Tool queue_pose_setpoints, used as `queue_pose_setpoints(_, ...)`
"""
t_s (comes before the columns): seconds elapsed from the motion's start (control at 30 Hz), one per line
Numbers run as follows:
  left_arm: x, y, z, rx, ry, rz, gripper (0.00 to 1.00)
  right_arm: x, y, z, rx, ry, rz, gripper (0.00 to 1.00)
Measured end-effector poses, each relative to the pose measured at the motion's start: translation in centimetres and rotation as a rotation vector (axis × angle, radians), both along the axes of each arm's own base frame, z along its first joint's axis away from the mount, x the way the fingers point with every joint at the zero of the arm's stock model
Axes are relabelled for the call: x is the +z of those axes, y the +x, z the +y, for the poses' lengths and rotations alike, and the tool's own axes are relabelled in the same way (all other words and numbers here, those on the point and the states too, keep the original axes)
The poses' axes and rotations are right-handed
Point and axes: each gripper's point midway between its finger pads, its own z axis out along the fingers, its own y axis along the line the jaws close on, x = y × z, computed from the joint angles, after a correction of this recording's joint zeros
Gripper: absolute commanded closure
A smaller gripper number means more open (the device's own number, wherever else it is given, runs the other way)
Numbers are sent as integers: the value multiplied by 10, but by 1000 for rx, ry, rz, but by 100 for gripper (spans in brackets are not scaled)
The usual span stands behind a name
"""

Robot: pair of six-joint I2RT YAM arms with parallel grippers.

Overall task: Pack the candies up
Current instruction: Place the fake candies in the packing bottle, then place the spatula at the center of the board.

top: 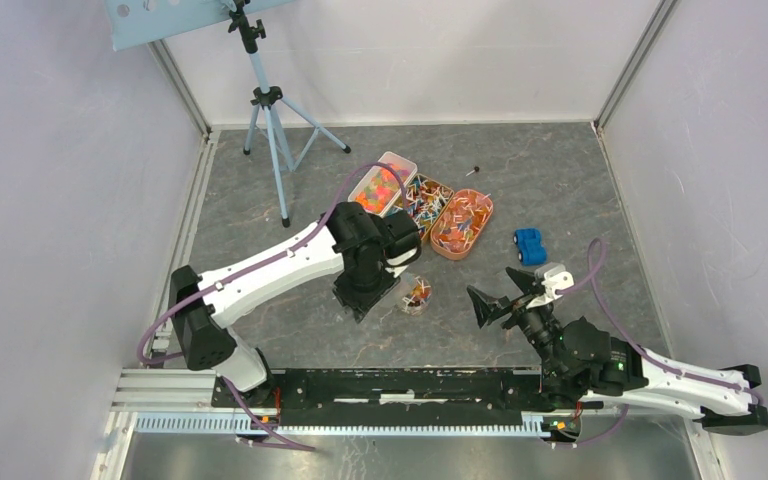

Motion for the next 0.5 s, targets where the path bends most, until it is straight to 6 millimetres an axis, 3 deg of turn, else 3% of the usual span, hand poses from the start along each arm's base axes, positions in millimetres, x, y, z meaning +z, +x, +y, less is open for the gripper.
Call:
queue_pose_setpoints(0.2, 10, 29, -2, 32, -9, -142, 98, -2, 0, -1, -5, -6, 3, 2)
queue_pose_setpoints(0.33, 22, 64, -1, 145, -105, -234, 98, -2, 1, -2, -13, -4, 2, 2)
queue_pose_setpoints(0.4, 33, 90, 7, 258, -177, -297, 98, -1, 1, -4, -18, 3, 1, 2)
queue_pose_setpoints(0.5, 48, 128, 37, 424, -258, -425, 98, 1, 2, -5, -23, 14, 1, 2)
